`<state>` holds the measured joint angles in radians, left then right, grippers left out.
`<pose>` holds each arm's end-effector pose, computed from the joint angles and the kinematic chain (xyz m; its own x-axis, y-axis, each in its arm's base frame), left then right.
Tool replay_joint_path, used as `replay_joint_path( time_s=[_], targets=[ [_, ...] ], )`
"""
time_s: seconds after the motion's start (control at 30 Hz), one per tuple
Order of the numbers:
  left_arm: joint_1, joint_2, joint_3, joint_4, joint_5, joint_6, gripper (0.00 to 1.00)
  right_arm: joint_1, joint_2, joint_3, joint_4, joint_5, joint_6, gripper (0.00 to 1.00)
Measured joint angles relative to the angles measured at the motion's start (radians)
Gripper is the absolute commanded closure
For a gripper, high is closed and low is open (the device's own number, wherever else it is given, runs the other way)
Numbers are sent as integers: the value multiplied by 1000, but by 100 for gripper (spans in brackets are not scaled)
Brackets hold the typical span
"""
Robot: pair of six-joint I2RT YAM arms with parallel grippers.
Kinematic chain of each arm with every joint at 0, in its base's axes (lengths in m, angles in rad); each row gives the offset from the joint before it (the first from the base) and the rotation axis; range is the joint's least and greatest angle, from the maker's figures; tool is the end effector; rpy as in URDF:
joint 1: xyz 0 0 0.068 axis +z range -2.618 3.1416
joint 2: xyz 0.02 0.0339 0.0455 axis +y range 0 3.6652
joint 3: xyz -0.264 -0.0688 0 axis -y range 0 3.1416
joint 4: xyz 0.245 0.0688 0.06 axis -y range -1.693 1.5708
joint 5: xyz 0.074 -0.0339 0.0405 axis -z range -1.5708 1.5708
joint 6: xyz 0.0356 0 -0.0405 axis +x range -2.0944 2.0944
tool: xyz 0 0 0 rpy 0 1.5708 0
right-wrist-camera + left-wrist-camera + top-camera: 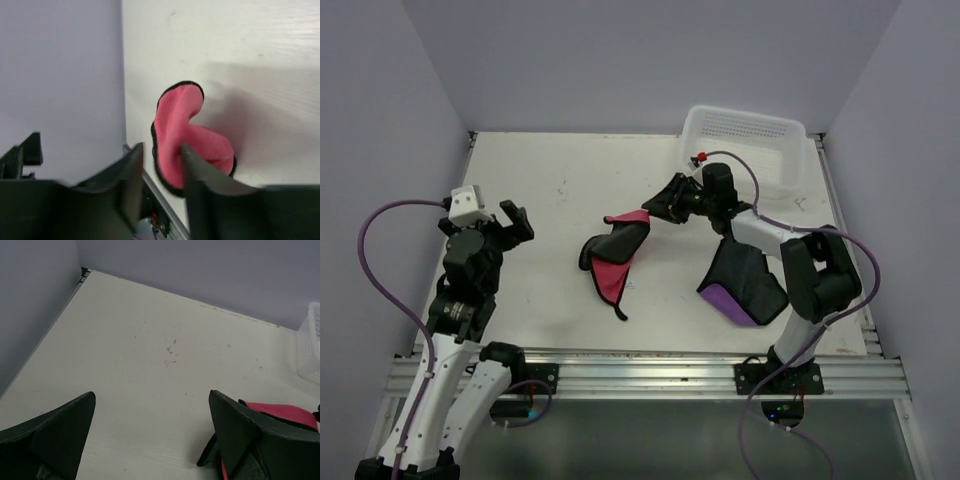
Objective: Roll the towels
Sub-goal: Move the towel to the center of the board
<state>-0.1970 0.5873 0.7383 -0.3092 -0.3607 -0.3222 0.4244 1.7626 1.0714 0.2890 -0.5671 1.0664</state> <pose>0.1392 -0.0150 0.3391 -0.0963 -0.2829 -0.9543 -0.1994 0.9448 -0.2600 0.3503 0.1793 0.2220 -0.8708 0.4168 -0.2606 -0.0733 0.4142 0.9072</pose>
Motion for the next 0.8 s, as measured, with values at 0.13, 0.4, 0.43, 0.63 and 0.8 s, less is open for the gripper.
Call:
replay_joint_path(
  time_s=[0.13,0.4,0.43,0.63,0.8],
  targets=[
    [0,32,0,0,31,0,0,-21,0,40,-198,96,-143,37],
    [0,111,0,0,111,2,0,-9,-118,74,-477,307,-337,36],
    [0,116,0,0,120,2,0,-5,-144,74,-496,330,-354,39],
    [0,147,0,1,173,3,0,123,-258,61,-539,451,-458,43],
    [1,151,0,1,186,3,0,361,-235,41,-539,494,-523,44]
  ],
)
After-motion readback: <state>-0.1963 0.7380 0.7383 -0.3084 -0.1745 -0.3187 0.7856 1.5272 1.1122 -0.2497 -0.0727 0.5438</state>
